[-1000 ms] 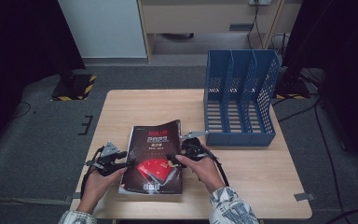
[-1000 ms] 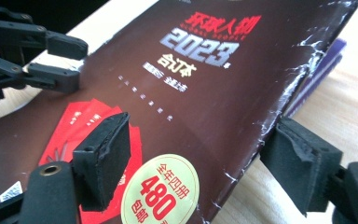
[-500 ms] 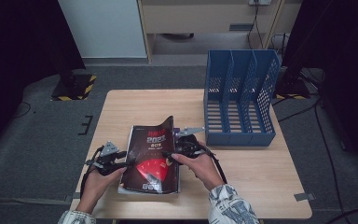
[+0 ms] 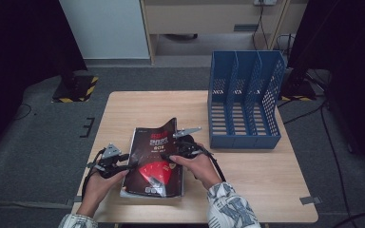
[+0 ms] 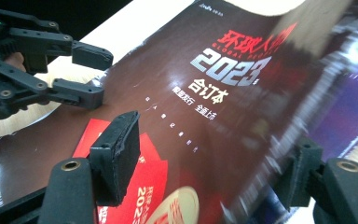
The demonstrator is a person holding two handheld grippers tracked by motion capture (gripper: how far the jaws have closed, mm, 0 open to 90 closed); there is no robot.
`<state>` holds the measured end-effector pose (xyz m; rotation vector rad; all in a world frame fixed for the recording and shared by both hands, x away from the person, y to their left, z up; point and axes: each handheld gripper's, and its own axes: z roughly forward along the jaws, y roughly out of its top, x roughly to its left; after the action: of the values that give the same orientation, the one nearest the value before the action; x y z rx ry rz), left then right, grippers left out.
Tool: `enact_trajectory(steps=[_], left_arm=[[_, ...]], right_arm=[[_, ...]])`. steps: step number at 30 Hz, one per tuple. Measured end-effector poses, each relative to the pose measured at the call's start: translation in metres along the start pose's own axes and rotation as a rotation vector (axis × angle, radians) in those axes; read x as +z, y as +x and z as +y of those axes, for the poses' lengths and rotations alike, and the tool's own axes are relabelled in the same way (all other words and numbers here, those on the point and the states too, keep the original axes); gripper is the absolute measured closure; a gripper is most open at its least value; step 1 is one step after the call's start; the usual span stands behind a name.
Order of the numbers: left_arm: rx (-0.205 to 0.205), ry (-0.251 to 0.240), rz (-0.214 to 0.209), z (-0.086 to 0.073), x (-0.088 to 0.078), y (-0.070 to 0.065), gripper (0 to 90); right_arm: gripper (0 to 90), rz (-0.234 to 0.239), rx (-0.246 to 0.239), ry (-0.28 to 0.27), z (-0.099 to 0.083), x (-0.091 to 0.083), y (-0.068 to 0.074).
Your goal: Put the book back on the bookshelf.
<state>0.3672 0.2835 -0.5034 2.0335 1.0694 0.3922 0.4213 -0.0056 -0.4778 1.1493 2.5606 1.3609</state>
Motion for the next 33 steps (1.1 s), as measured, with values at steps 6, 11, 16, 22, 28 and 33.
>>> enact_trajectory(steps=[6, 11, 16, 22, 28, 33], left_arm=[[-0.005, -0.002, -0.01, 0.001, 0.002, 0.002, 42.4], [-0.009, -0.007, -0.014, 0.001, 0.002, 0.002, 41.9], [-0.017, -0.016, -0.008, 0.002, 0.006, 0.0, 38.2], [-0.077, -0.023, -0.019, 0.0, 0.009, 0.004, 28.7], [-0.14, -0.048, -0.041, -0.004, 0.009, 0.013, 26.9], [-0.099, -0.077, -0.048, -0.001, 0.006, 0.008, 27.8]], right_arm=[[38.8, 0.019, 0.018, 0.025, 0.0, 0.018, -0.008], [54.7, -0.01, 0.045, 0.046, 0.0, 0.025, -0.011], [72.8, -0.037, 0.03, -0.023, 0.0, 0.017, -0.014], [82.4, 0.004, 0.021, -0.105, 0.006, 0.009, -0.017], [83.8, 0.015, -0.011, -0.117, 0.014, 0.007, -0.015], [84.6, -0.007, -0.076, -0.151, 0.022, -0.004, 0.001]])
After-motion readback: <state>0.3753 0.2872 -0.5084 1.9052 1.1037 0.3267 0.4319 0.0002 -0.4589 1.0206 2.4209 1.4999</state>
